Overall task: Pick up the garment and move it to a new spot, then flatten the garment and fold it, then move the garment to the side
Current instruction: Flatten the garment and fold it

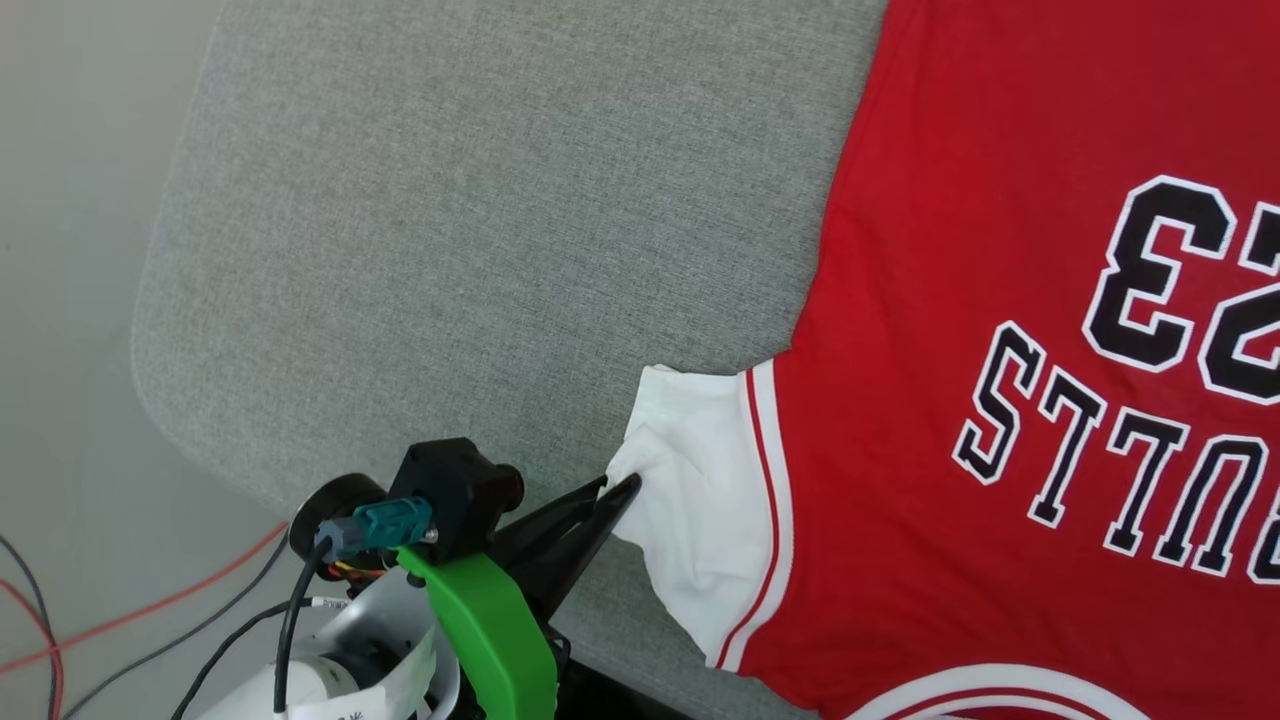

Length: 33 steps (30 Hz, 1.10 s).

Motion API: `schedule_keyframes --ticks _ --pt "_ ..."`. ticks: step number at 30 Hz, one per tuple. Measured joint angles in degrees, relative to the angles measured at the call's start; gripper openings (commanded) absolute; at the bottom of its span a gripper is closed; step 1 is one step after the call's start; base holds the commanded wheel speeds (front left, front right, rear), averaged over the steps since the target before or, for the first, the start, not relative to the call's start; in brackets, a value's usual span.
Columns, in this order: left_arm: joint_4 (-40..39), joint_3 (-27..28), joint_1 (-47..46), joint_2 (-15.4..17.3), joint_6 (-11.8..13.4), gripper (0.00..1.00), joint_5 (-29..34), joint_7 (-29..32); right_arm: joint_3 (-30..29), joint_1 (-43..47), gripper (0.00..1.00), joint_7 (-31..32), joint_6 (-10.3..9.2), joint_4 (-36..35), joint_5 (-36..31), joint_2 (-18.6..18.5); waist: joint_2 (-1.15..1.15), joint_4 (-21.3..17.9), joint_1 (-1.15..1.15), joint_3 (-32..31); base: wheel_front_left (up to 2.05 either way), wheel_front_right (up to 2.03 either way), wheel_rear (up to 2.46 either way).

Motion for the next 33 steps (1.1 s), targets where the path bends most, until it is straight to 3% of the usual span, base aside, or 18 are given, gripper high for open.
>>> schedule_keyframes --ticks 2,3,4,22,33 --pt "0.40 -0.08 -0.03 -0.27 -0.03 0.00 0.00 -0.14 0.18 -0.08 1.00 0.01 0.00 0.34 -0.01 -0.23 0.00 0.52 0.00 0.45 0.00 0.00 0.00" --pt "0.60 -0.10 -0.03 -0.30 -0.03 0.00 0.00 -0.14 0.32 -0.06 0.83 0.05 0.00 0.49 -0.03 -0.34 0.00 0.76 0.00 0.61 0.00 0.00 0.00" --pt "0.77 -0.08 -0.03 -0.29 -0.03 0.00 0.00 -0.14 0.56 0.01 0.00 0.38 0.00 0.58 -0.04 -0.42 0.00 0.94 0.00 0.72 0.00 0.00 0.00" --pt "2.66 1.27 0.00 -0.44 1.32 0.00 -0.01 -2.05 2.98 8.49 0.00 -3.34 0.00 1.72 1.72 -0.75 0.00 -0.87 -0.01 -4.57 0.00 0.00 0.00" --pt "5.26 2.32 1.23 1.02 2.83 0.00 -0.92 -1.68 1.63 21.76 0.00 -6.67 0.00 2.30 2.68 3.83 0.00 -4.99 -0.01 -12.91 0.00 0.00 0.00"
